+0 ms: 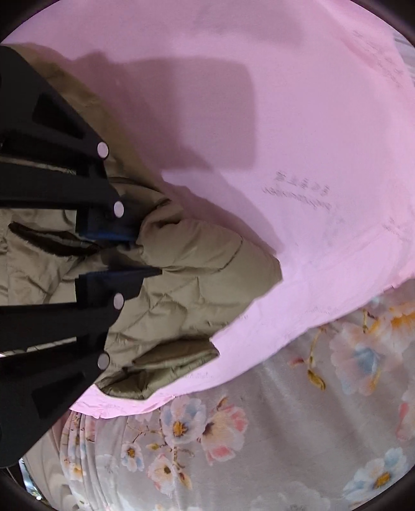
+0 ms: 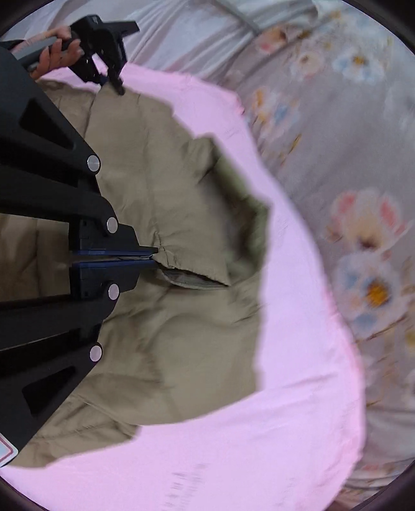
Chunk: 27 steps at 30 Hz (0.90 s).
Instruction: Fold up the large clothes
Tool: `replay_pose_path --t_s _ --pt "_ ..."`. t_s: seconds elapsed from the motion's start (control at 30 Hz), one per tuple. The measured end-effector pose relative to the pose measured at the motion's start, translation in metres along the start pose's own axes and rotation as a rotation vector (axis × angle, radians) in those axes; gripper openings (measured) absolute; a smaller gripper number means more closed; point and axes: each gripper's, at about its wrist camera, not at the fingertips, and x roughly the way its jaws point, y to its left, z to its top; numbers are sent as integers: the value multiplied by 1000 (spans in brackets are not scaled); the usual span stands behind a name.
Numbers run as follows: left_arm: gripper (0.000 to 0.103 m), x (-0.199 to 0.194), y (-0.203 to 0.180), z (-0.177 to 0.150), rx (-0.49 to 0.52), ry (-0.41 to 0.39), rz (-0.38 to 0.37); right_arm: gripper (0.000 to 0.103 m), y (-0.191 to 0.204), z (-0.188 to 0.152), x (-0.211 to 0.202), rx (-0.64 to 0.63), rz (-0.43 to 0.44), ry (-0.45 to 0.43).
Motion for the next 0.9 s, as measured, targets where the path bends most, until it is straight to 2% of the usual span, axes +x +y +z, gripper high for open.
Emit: replay_pose_path --t_s 0.07,0.13,0.17,0.2,0.3,0.37,0.4,0.53,0.7,0.8,0.87,0.9 --pt "6 -20 -10 -5 55 -41 -12 3 16 11 -37 -33 42 -103" --pt "5 -41 -21 -17 154 -92 -10 2 27 10 -71 -97 25 -199" --pt "5 -44 -22 -23 188 -99 2 2 25 7 -75 -115 9 -207" --pt "5 -39 -22 -30 220 -94 32 2 20 1 -70 -121 -20 -184" --pt "5 -5 -13 -46 267 -52 159 2 -10 -24 -22 -72 -107 -20" --pt "5 10 -6 -54 285 -44 193 2 -22 -45 4 -67 -146 60" --pt "6 11 -6 -59 317 -66 208 2 -23 -52 10 -69 -149 77" --pt "6 21 -10 -72 414 -111 273 3 -15 -59 18 -123 -192 82" --pt "7 32 -13 -83 490 -154 340 2 -18 -61 21 -132 -195 90" --pt "7 30 -9 -81 487 -161 330 3 -22 -62 17 -109 -172 94" --pt "14 23 -8 -80 486 -154 330 4 -22 -61 12 -105 -176 101" --pt "17 13 -9 -81 499 -154 340 9 -21 -60 6 -111 -192 101"
